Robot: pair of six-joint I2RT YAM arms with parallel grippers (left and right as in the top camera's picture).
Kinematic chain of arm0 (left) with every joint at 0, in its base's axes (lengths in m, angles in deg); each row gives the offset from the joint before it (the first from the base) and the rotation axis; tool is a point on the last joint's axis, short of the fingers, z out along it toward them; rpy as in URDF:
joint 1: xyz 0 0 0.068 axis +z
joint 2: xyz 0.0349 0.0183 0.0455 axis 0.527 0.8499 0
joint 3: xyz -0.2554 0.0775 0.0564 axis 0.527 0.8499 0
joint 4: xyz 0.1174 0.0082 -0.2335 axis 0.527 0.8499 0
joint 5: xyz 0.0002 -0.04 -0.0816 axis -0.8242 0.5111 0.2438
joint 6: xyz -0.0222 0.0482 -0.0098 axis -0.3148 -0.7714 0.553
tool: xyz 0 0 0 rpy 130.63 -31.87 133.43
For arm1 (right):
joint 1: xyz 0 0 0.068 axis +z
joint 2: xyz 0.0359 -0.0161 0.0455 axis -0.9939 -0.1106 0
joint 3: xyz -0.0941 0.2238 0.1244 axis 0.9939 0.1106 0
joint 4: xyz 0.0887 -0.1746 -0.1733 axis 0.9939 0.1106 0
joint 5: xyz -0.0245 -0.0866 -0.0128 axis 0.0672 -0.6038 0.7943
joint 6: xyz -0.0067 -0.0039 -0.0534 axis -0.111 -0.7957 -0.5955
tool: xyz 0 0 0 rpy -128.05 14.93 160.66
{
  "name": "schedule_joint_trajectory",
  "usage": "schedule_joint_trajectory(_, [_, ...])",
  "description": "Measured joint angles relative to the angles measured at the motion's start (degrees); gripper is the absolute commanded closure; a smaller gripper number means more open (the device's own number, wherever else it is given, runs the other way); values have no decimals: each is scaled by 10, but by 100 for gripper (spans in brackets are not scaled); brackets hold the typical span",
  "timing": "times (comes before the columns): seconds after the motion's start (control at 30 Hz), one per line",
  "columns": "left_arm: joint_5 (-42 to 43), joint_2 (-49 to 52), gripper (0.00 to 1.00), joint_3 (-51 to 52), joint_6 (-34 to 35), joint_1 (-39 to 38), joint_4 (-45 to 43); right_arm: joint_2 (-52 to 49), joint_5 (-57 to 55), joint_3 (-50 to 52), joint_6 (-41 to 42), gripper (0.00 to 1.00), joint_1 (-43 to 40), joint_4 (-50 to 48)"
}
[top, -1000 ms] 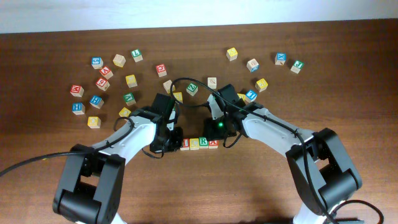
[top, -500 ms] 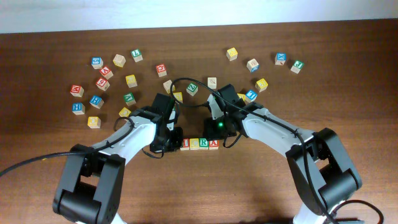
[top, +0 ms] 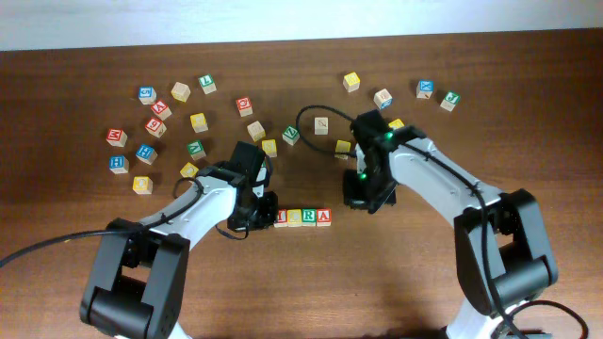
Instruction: Spell out ICRA
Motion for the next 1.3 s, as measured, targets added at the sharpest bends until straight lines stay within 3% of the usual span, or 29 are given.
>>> schedule_joint_trajectory(0.23, [0,0,100,0,0,0,0,-1,-2,27,88,96,76,-77])
schedule_joint_trajectory(0.4, [0,0,100,0,0,0,1,-1,-16,28,114,96,83,-88])
schedule_joint_trajectory(1.03, [0,0,100,-1,-1,2,15,-1,-5,28,150,96,85,-77])
schedule_joint_trajectory(1.3, [-27,0,100,-12,-1,1,68,-1,4,28,150,96,87,-80])
